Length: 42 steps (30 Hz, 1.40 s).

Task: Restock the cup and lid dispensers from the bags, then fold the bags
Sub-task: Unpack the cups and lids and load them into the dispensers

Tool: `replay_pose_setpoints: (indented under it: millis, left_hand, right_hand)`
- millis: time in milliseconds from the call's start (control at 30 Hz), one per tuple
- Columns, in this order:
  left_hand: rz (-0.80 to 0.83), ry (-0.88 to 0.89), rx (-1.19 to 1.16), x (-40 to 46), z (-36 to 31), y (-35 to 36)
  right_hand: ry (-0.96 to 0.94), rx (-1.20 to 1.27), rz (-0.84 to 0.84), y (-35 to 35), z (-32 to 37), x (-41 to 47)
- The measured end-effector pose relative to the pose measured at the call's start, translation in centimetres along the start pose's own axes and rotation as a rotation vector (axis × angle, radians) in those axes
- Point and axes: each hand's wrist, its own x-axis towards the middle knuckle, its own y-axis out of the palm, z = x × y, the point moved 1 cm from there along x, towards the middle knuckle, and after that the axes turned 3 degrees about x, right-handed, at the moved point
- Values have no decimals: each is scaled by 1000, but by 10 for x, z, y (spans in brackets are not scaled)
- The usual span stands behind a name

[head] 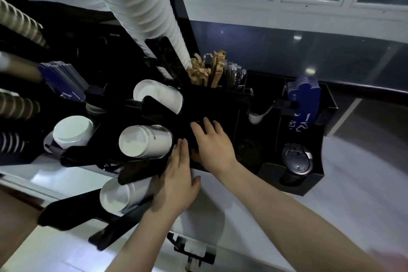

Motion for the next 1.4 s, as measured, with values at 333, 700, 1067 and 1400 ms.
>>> replay_pose_setpoints:
  millis: [333,700,1067,1400]
  left_hand:
    - [92,116,334,14,2,13]
    - [125,141,375,10,5,10]
    - [78,151,312,12,3,12]
    - [94,132,395,22,-11,9]
  right_hand:
    - [124,-36,55,6,-9,-5]
    - [-28,-164,106,5,-8,-12]
    - [-87,-187,-37,7,-16,-28]
    - [-85,-29,-258,-1,-28,-68]
